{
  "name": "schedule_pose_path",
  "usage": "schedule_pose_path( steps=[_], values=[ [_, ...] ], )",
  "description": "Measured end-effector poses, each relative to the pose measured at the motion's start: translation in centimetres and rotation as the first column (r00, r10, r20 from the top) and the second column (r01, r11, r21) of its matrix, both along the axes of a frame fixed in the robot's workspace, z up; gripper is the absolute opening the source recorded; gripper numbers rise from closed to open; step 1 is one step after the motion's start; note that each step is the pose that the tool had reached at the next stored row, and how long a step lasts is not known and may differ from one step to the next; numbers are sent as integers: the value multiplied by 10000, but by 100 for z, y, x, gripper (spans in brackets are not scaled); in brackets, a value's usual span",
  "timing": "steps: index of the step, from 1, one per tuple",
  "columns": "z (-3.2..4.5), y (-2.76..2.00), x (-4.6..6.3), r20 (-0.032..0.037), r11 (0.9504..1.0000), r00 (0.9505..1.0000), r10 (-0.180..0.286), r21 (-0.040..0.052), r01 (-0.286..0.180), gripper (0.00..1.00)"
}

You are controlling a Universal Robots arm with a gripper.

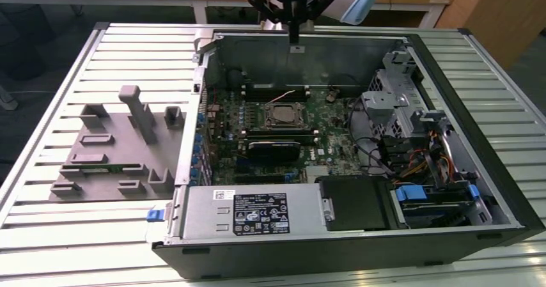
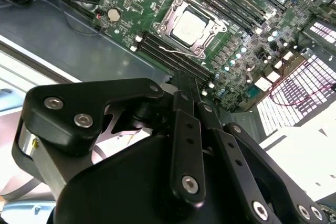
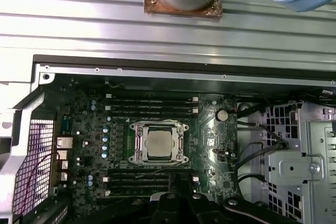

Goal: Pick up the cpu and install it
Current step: 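Install the first cpu locking lever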

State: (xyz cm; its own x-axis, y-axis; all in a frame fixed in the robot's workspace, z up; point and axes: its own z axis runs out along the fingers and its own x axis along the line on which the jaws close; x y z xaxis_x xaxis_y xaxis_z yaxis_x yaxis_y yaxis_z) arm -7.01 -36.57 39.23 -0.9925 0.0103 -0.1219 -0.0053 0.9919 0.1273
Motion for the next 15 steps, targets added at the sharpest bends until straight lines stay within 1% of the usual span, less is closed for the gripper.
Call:
schedule_pose_path(
  steps=[8, 15],
  values=[
    [-125, 0, 0, 0, 10000, 10000, 0, 0, 0, 11],
    [-252, 0, 0, 0, 10000, 10000, 0, 1, 0, 11]
  ],
)
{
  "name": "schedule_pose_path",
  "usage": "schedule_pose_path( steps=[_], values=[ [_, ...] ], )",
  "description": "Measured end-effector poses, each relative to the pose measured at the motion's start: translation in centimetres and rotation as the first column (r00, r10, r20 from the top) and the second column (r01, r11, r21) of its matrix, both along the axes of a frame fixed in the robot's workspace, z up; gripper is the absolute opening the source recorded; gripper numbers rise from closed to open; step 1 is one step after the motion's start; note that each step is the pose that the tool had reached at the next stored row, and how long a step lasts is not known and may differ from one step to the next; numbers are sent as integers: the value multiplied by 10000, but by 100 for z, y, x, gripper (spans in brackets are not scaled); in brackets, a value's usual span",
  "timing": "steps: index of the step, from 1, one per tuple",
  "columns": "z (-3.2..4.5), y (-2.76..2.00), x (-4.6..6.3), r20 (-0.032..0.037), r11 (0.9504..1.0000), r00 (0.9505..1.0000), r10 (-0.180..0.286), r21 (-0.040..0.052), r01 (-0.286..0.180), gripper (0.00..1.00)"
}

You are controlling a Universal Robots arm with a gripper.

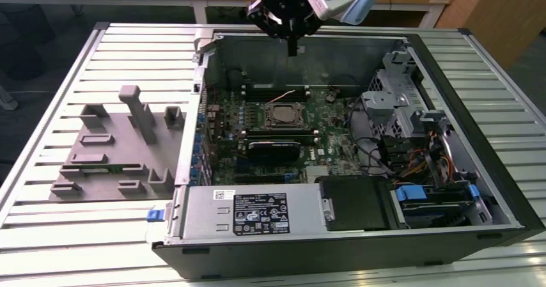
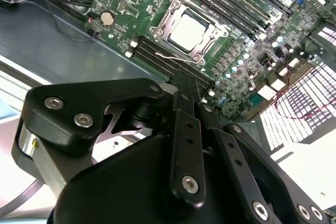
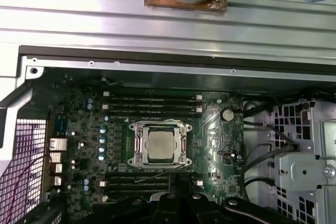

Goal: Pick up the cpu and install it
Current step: 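Install the first cpu locking lever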

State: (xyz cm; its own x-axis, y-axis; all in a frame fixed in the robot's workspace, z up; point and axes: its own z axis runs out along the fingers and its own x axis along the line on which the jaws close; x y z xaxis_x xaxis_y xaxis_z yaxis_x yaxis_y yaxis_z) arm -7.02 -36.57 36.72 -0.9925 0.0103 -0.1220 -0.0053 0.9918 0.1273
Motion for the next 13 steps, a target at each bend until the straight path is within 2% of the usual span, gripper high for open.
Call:
schedule_pose_path(
  steps=[13],
  values=[
    [-236, 3, 1, 1, 10000, 10000, 1, 22, -1, 11]
  ],
)
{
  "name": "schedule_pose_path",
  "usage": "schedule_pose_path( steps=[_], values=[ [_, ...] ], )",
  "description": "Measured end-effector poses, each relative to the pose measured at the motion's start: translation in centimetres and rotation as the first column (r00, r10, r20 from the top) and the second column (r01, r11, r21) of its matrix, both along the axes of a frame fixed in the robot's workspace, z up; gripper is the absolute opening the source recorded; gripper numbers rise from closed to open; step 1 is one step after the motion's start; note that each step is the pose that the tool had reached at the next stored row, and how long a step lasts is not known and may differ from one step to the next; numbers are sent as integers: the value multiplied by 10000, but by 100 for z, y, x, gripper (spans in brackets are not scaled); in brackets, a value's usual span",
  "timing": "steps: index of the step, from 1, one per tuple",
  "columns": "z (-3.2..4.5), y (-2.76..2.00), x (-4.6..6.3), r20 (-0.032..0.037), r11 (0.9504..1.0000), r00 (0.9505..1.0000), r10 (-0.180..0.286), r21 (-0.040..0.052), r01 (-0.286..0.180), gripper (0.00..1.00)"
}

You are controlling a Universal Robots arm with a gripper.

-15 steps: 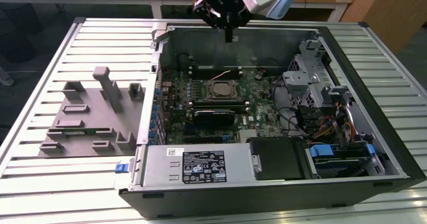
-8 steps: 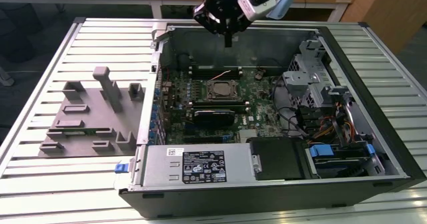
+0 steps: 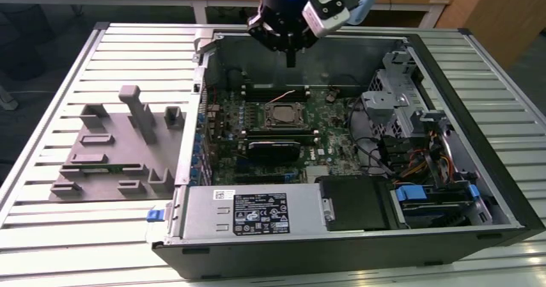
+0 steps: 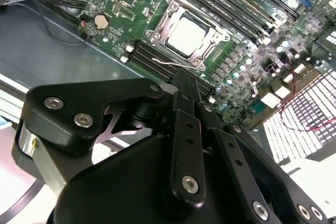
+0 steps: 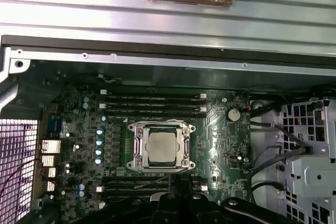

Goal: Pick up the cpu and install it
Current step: 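Install the first cpu locking lever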

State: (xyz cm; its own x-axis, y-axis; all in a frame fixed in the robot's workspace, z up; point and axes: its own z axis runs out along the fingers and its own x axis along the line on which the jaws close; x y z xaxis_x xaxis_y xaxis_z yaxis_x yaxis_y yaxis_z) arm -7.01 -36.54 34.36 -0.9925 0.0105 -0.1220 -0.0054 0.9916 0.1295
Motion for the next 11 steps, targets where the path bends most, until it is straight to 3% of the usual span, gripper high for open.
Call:
schedule_pose_path(
  steps=[6, 11],
  values=[
    [-105, 27, -1, -1, 10000, 10000, -1, 31, 1, 11],
    [-185, 82, 0, -1, 10000, 10000, -1, 49, 1, 11]
  ],
)
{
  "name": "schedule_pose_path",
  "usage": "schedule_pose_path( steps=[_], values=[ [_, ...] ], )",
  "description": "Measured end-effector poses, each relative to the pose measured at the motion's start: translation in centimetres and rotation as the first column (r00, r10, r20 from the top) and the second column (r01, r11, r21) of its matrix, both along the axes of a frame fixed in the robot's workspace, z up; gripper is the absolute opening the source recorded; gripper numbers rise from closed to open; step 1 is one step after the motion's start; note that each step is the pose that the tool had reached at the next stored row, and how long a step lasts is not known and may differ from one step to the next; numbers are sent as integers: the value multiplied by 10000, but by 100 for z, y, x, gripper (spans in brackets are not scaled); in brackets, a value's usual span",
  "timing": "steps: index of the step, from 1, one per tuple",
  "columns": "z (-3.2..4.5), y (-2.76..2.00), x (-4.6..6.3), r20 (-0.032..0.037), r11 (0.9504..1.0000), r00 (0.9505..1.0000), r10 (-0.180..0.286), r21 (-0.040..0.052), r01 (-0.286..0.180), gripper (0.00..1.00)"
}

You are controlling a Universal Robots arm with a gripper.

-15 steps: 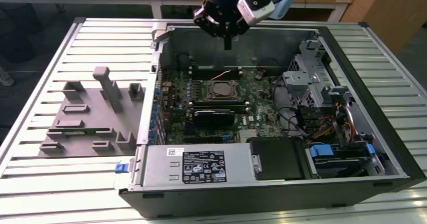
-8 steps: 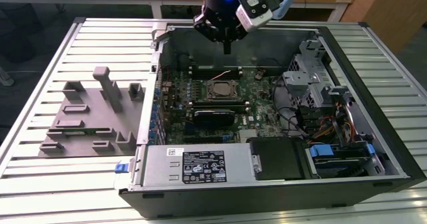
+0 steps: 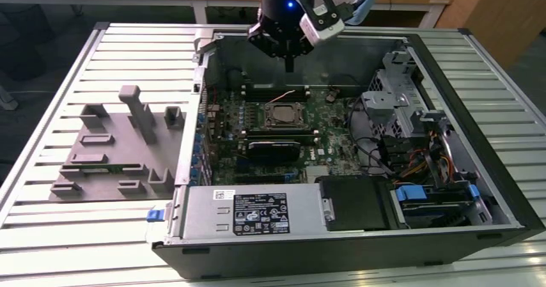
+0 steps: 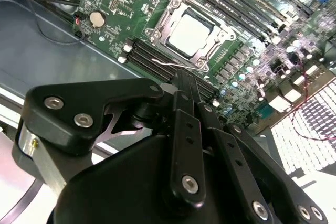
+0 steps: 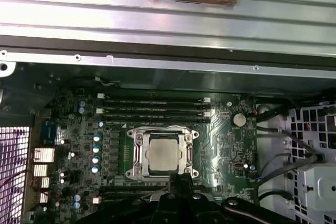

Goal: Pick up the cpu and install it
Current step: 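Install the first cpu locking lever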

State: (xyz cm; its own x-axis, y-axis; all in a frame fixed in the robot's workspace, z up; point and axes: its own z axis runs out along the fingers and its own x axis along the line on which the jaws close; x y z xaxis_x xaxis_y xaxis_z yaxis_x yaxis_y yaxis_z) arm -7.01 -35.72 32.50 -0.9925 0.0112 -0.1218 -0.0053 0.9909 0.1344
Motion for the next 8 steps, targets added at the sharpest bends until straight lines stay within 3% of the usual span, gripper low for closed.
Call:
schedule_pose_path(
  steps=[8],
  values=[
    [-143, 61, 1, 0, 10000, 10000, 0, 13, 0, 11]
  ],
)
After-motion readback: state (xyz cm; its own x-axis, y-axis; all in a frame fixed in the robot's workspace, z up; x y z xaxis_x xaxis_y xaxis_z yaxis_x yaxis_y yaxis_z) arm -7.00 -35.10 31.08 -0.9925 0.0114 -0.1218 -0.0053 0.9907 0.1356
